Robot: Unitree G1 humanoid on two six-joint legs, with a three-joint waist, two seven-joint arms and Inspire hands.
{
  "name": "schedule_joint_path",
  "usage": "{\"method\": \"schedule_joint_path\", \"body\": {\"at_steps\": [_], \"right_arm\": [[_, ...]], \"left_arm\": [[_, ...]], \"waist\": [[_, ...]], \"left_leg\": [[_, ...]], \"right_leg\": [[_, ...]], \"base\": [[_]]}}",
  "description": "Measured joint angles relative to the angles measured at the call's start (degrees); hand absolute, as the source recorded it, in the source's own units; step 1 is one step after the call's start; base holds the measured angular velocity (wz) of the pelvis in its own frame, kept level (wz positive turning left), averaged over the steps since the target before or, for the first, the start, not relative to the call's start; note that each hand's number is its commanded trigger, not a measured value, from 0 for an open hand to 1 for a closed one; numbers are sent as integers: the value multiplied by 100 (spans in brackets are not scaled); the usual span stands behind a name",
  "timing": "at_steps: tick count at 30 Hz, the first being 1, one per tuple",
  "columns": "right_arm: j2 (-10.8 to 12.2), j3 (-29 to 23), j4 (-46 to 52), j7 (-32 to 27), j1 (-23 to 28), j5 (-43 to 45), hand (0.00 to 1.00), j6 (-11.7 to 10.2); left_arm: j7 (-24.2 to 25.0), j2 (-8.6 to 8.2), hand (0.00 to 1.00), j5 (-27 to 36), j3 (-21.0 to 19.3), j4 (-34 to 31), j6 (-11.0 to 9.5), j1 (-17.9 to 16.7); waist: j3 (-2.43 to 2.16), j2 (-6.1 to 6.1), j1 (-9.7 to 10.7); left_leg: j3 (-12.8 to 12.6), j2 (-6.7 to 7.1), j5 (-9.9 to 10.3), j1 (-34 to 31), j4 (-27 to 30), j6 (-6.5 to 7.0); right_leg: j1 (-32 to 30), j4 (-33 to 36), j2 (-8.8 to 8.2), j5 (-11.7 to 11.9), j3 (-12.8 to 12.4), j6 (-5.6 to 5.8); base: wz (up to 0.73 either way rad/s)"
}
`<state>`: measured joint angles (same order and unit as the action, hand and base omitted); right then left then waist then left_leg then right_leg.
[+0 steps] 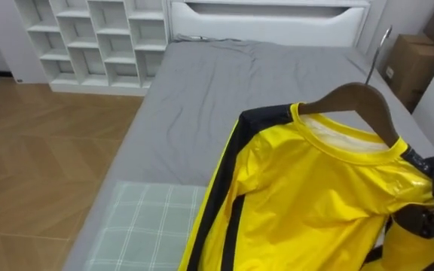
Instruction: Hang clothes
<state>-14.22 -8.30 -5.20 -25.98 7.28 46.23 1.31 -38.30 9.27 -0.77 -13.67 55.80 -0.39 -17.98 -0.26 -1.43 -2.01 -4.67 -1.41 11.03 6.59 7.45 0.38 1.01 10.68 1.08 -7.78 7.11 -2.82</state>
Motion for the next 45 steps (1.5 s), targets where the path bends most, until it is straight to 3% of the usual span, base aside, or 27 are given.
{"method": "schedule_joint_path", "body": {"at_steps": [4, 10, 14, 17, 24, 29, 34, 37, 40, 43, 45], "right_arm": [[0, 2, 59, 118, 1, -142, 100, 2], [2, 46, 91, 119, 4, -93, 100, 3], [2, 44, 91, 118, 4, -42, 100, 29], [2, 41, 100, 115, 4, 85, 100, 127], [2, 17, 173, 126, 3, -13, 100, 125], [2, 19, 181, 202, 3, -51, 100, 124], [-1, 15, 355, 304, 30, -42, 100, 131], [-4, 12, 380, 319, 88, -43, 100, 126], [-7, 3, 383, 318, 239, 51, 100, 126], [-9, 4, 383, 323, 326, 111, 100, 124], [-8, 7, 385, 377, 330, 143, 100, 114]], "left_arm": [[239, 1, 0, 151, -15, 373, 7, -156], [926, 8, 0, 752, -10, 1124, 81, -50], [1376, 11, 0, 806, -13, 1176, 212, -14], [1737, 11, 0, 814, -14, 1240, 303, 69], [2737, 12, 0, 916, 23, 1393, 415, 52], [3165, 18, 0, 863, 36, 1395, 491, 84], [3374, 27, 0, 861, 38, 1413, 596, 83], [3562, 116, 0, 781, 55, 1450, 679, 110], [3637, 194, 0, 747, 100, 1463, 744, 230], [3635, 260, 0, 733, 211, 1493, 734, 339], [3590, 288, 0, 745, 204, 1499, 723, 488]], "waist": [[5, -16, -9], [18, -71, -23], [41, -131, -85], [30, -150, -150], [22, -183, -133], [21, -174, -140], [31, -150, -77], [41, -188, 145], [44, -218, 253], [38, -229, 333], [36, -231, 310]], "left_leg": [[5, 2, 6, -5, -7, 4], [12, 4, 12, -2, -5, 6], [11, 6, 16, -12, -5, 12], [10, 11, 21, -14, -2, 18], [14, 42, 32, -5, 10, 36], [-41, 83, 69, 3, 38, 94], [-296, 86, 104, 2, 36, 149], [-346, 91, 117, 76, 26, 170], [-600, 76, 176, 106, 27, 200], [-1012, 30, 231, 95, 27, 214], [-1594, -50, 282, 103, 3, 207]], "right_leg": [[-7, 4, -1, -11, -3, 8], [14, -2, -7, -13, 13, 11], [8, -1, -11, -20, 33, 14], [0, 15, -23, -31, 45, 15], [1, 79, -80, -84, 87, 54], [-74, 199, -119, -129, 14, 98], [-232, 358, -147, -151, -111, 127], [-268, 385, -147, -162, -240, 156], [-329, 391, -81, -142, -447, 182], [-508, 398, 43, 19, -719, 199], [-741, 395, 152, 249, -652, 136]], "base": [[0], [0], [1], [0], [2], [-7], [-23], [-12], [-44], [-75], [-122]]}}
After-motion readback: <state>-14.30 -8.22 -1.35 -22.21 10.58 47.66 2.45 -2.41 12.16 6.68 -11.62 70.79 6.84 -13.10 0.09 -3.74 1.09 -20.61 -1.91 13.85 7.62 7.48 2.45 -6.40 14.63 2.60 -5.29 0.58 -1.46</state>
